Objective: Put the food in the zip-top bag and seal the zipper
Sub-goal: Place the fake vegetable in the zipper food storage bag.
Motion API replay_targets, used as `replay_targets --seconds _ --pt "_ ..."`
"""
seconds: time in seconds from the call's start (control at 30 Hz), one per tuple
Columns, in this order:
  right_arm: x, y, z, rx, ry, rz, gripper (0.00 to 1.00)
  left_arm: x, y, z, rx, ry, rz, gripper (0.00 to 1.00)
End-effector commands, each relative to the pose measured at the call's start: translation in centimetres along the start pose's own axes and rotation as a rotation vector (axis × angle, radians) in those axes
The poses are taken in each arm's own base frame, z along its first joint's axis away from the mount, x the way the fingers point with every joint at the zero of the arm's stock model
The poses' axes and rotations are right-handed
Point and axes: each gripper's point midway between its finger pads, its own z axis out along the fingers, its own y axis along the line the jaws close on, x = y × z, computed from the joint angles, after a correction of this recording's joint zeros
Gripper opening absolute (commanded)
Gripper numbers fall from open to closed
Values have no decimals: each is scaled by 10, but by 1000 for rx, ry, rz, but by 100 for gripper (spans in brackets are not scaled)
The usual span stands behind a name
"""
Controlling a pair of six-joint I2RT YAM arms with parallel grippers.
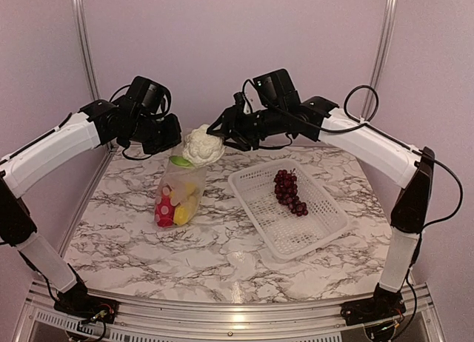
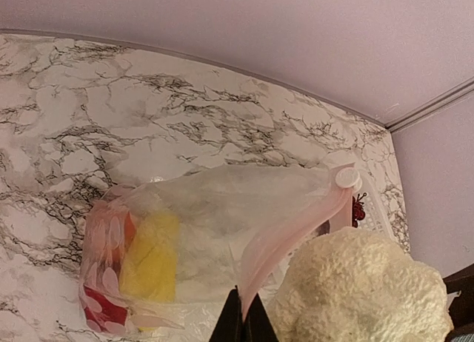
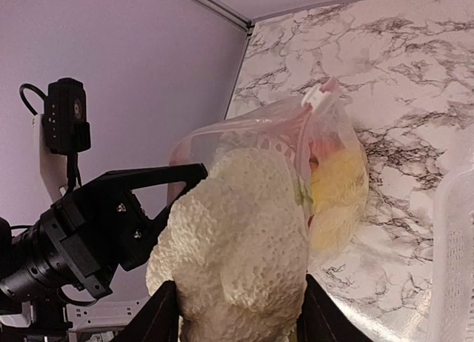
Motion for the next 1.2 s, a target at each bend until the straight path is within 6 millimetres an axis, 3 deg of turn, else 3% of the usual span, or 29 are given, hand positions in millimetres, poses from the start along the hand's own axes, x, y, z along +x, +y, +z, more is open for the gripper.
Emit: replay_targets --seconds 0.0,0.13,0.33,0.63,0.77,0.8,0.83,0.87,1.0,1.17 --pt "-16 20 1 -57 -23 76 49 -10 -5 -13 42 -39 -13 0" --pt "-25 26 6 -56 -32 101 49 -9 -5 -13 44 -42 -12 0" --pt "-3 -7 19 70 65 140 52 -13 -4 -17 43 -66 -22 0" --pt "5 -18 17 99 68 153 53 -7 -3 -13 53 -54 -37 0" --pt "4 -8 22 43 78 163 68 -2 -6 -6 68 -30 -37 0" --pt "5 -2 24 10 91 165 75 -1 -6 -5 68 -27 -36 0" --pt "3 5 25 -19 90 164 92 0 -6 -3 67 -24 -36 0" --pt "1 10 26 -35 90 166 98 0 -6 -3 66 -25 -34 0" --pt "-6 28 18 -87 79 148 98 0 0 -2 43 -31 -17 0" --pt "-20 28 -10 -69 15 98 98 -7 1 -7 35 -58 8 0"
